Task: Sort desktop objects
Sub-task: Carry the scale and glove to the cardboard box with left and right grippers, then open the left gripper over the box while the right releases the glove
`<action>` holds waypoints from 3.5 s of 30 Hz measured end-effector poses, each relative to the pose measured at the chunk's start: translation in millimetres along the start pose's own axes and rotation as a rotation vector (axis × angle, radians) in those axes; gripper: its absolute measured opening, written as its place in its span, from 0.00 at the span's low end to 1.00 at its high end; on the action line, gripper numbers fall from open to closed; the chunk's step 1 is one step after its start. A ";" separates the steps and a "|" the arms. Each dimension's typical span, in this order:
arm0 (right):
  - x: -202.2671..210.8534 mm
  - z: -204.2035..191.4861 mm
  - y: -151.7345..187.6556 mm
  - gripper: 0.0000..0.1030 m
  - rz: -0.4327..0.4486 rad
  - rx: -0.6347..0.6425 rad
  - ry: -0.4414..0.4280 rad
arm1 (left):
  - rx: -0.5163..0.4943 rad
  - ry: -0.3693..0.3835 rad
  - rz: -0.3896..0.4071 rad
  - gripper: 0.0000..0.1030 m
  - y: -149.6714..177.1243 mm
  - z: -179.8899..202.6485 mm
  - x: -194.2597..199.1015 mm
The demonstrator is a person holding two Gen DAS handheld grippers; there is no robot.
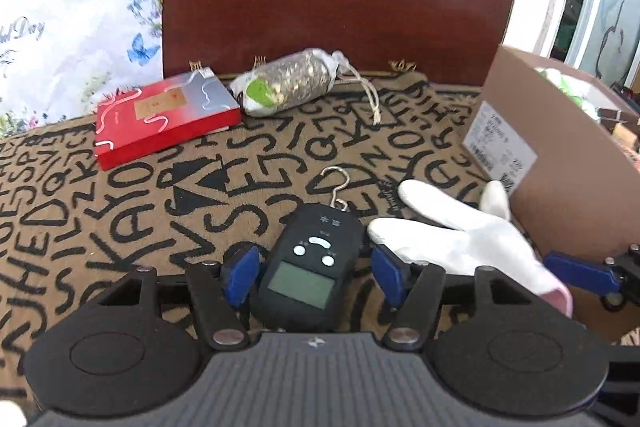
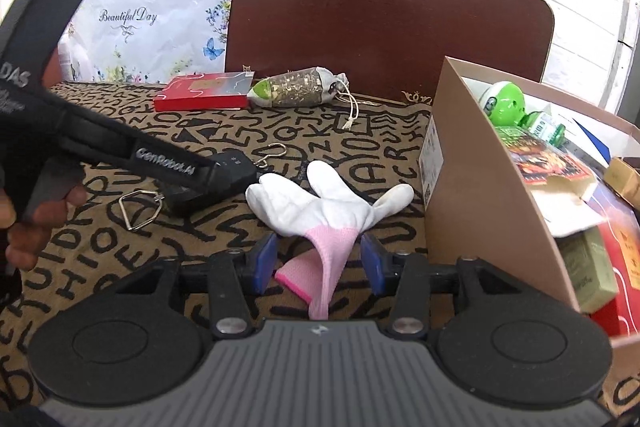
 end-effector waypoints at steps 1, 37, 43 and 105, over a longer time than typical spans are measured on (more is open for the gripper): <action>-3.4 0.3 -0.7 0.44 -0.005 -0.002 0.000 | 0.000 0.003 -0.015 0.63 -0.5 -0.4 -4.9; 52.5 17.0 -41.7 0.02 0.166 -0.073 -0.032 | 0.030 0.035 0.018 0.51 8.8 29.5 58.2; 89.5 32.3 -50.3 0.01 0.245 -0.085 0.003 | 0.009 0.074 0.073 0.51 -4.5 52.8 86.7; 90.0 263.9 16.6 0.03 0.180 -0.322 0.257 | -0.193 0.284 0.053 0.51 -54.5 298.0 9.7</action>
Point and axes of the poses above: each gripper's, at about its wrist camera, not at the fingertips, and x roughly against the way its jaws point, z to its right, y to its underside, the point moved 5 cm from there along -x, roughly the way its jaws point, and after that the axes turned 3 degrees about z, right-handed, at the moved point
